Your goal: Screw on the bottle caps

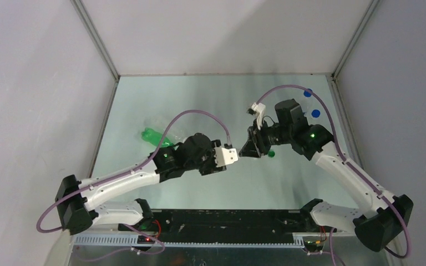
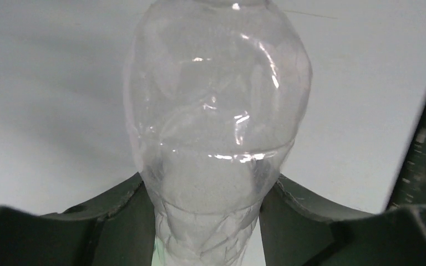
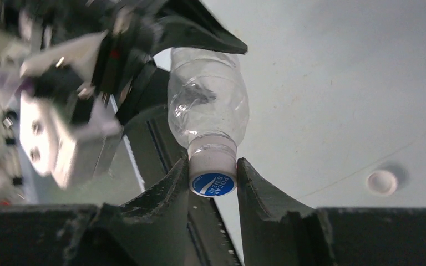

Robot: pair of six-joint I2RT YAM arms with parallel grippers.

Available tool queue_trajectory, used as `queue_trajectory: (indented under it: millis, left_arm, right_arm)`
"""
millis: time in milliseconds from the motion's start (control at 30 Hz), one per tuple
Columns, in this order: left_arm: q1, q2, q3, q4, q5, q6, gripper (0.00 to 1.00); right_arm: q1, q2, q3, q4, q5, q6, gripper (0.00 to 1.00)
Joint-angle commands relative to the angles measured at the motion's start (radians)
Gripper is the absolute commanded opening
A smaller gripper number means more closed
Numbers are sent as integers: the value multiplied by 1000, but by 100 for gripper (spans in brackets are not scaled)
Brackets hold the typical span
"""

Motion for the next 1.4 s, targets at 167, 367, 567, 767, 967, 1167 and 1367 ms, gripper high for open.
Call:
queue_trajectory:
  millis: [167, 367, 567, 767, 967, 1167, 1367]
  left_arm:
    - [-103, -75, -104, 734, -221, 90, 40]
    - [-113, -71, -171, 882, -294, 49, 40]
    - [-124, -47, -211, 903, -332, 50, 39]
    - [-124, -46, -288, 871, -362, -43, 39]
    - [-121, -17, -337, 849, -368, -121, 38]
    - [-111, -2, -347, 848, -311, -176, 38]
    - [-72, -35, -351, 846, -231, -250, 38]
  right_arm:
    - [-51, 88, -16, 109, 153, 676, 0]
    - [-52, 63, -48, 146, 266, 820, 1]
    - [-54, 32, -47, 167, 317, 845, 36]
    - [-51, -42, -25, 216, 351, 726, 79]
    - [-60, -143, -7, 247, 392, 603, 99]
    - [-104, -218, -7, 188, 410, 493, 99]
    - [-185, -336, -47, 226, 302, 391, 100]
